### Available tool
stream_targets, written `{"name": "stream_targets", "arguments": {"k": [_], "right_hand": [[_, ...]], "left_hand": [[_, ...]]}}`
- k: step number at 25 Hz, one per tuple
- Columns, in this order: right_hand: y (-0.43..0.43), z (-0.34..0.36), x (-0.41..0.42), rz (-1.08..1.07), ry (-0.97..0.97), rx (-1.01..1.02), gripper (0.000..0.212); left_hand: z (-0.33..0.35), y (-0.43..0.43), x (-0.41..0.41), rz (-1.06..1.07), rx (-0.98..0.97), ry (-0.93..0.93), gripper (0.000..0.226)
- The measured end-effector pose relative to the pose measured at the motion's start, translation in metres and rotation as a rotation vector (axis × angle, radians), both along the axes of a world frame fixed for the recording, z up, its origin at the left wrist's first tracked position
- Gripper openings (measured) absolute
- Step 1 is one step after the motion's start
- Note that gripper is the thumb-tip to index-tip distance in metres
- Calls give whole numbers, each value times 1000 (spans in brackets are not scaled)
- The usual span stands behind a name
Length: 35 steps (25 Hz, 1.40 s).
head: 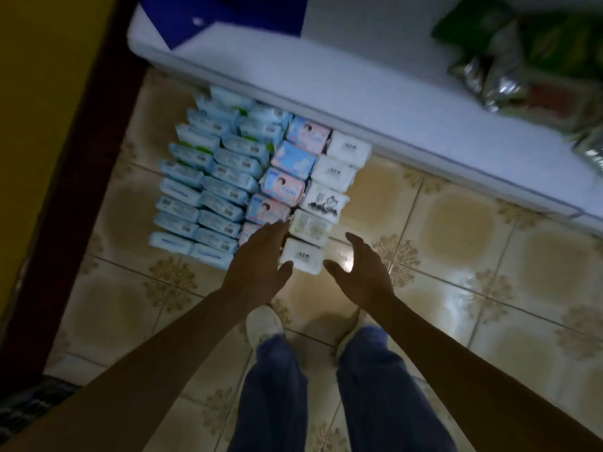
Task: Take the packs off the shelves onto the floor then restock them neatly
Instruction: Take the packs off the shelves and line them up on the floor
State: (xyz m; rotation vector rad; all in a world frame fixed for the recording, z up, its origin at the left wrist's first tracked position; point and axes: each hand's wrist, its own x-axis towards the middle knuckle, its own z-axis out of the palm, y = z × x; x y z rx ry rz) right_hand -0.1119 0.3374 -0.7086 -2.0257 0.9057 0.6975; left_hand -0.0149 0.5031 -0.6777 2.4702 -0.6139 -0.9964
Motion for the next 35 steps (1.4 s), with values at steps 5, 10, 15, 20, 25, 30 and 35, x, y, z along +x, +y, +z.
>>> {"name": "stream_targets", "arguments": {"k": [5,10,15,20,25,30,35], "right_hand": [[-37,225,52,414,-472,-438,75],[-66,444,72,440,-813,-851,73],[-78,613,32,338,-902,-1103,73],[-103,713,-41,191,-861,-1245,71],[-144,764,-116,49,-815,-1375,69],[-193,783,-207,-43,-777,-1414,68],[-249,780,-300,-66,-663,-1433,71]], "left_hand": [[205,-41,41,-280,-137,-542,69],[410,-77,63,-352,-301,-907,79],[591,-102,49,-410,-444,-1049,88],[685,-119,10,-523,-555,-1135,91],[735,-167,-39,-617,-628,-1186,90],[749,-237,-117,-670,-724,-1154,90],[741,-309,-205,-729,-752,-1110,89]]}}
